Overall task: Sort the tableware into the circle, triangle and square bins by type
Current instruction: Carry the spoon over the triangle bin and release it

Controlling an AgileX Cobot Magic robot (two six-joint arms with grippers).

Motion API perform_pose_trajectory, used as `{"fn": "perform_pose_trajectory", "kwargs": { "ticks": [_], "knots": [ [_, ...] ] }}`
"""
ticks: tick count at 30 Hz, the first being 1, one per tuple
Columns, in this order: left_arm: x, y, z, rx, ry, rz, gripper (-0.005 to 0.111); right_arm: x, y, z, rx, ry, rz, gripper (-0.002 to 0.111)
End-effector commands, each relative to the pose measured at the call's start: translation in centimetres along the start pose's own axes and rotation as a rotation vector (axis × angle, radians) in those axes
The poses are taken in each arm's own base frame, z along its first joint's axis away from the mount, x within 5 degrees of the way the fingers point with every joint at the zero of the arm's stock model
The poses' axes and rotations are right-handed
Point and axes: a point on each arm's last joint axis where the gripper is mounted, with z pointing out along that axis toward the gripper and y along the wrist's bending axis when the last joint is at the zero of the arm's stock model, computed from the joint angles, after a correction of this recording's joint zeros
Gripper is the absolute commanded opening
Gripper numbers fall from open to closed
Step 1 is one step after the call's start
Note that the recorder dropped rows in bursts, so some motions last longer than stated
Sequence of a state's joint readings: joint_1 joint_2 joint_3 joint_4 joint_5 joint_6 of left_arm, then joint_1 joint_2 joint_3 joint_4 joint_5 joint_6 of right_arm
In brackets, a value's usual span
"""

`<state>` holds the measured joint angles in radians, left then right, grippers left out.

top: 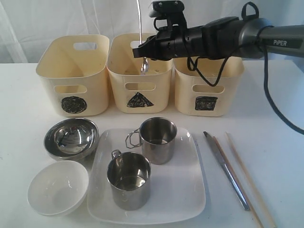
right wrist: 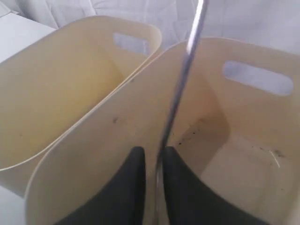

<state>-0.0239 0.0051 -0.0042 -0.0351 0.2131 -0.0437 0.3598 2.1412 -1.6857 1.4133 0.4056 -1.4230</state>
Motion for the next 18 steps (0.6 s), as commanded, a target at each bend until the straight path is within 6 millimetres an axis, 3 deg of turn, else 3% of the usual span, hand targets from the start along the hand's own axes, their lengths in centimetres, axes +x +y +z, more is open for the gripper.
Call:
{"fn": "perform_pose_trajectory", "kwargs": {
  "ticks": [1, 5, 11, 14, 17, 18],
  "knots": [
    [0.1, 0.0, 0.0, -0.002, -0.003, -0.005, 0.000, -0.6, -0.4, 0.3, 0.030, -0.029, 0.004, 0.028],
    [0.1, 0.0, 0.0, -0.002, -0.003, -0.005, 0.000, -1.1, -0.3, 0.1, 0.028, -0.041, -0.001, 0.030],
    [0.1, 0.0, 0.0, -0.002, -0.003, -0.005, 0.000, -4.4, 1.5, -2.6, -0.052, -0.102, -0.004, 0.028],
    [0.1, 0.0, 0.0, -0.002, -0.003, -0.005, 0.000, -6.2, 2.7, -4.5, -0.118, -0.129, -0.046, 0.018],
    [0.1, 0.0, 0.0, -0.002, -0.003, -0.005, 0.000, -7.7, 3.9, -6.3, -0.163, -0.146, -0.034, 0.000],
    [0.1, 0.0, 0.0, -0.002, -0.003, -0.005, 0.000, -8.0, 4.3, -6.9, -0.185, -0.139, -0.035, 0.000]
  ]
}}
